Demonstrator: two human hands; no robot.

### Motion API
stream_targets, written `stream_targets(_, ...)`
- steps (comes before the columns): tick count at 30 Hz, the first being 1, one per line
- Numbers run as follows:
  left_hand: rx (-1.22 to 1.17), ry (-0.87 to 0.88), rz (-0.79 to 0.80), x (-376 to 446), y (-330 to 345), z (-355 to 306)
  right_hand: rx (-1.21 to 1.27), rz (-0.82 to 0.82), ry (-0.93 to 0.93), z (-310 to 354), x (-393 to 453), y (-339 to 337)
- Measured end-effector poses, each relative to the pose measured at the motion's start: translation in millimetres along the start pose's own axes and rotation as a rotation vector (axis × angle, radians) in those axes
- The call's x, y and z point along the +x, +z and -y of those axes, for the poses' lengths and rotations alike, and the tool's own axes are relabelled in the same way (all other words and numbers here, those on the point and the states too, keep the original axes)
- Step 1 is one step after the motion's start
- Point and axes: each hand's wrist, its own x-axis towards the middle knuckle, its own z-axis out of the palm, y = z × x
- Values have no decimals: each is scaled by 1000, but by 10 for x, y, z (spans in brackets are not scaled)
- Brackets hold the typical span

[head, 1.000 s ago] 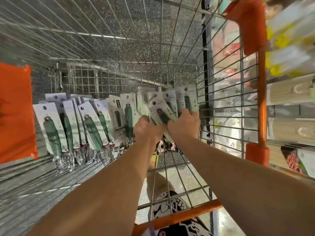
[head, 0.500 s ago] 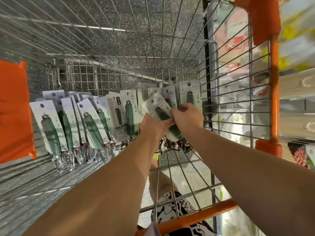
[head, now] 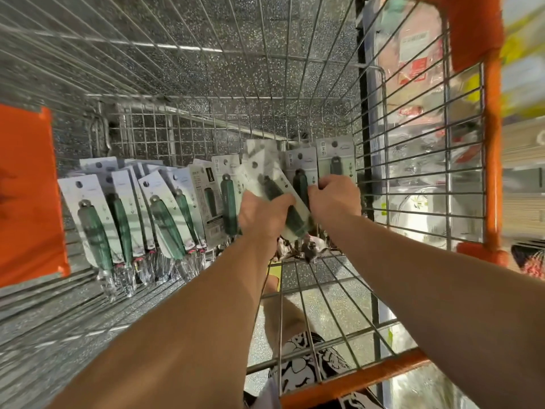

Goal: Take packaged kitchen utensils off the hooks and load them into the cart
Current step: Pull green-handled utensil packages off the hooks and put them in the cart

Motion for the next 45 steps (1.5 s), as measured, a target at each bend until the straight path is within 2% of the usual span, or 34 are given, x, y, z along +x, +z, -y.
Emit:
stream_targets(5, -122, 18, -43, 124, -127, -60, 133, -46, -33, 22, -52, -61)
stream_targets(9, -187, -51, -7, 158, -185, 1, 45, 92, -65, 64, -69, -80)
stream_targets(16, -168, -27, 36, 61, -258, 31, 56, -1, 4, -27, -34, -34)
stream_targets(23, -263, -32, 31, 15, -335, 141, -39, 120, -34, -17, -107, 59)
stream_targets(28, -250, -41, 65, -20, -381, 139, -2, 17, 42, -34, -149, 52)
stream_targets(36, -225, 40, 63, -131, -425, -28, 334, -232, -56, -45, -412, -204)
stream_targets(40, -205, 9, 38, -203, -436, -205, 349, -211, -16, 91, -494, -440)
stream_targets(42, -190, 21, 57, -263, -467, -300, 304, -212, -61, 174, -557, -535)
stream_targets(45, -205, 45, 55, -352, -559, -432, 333, -316, -185, 302, -663, -651)
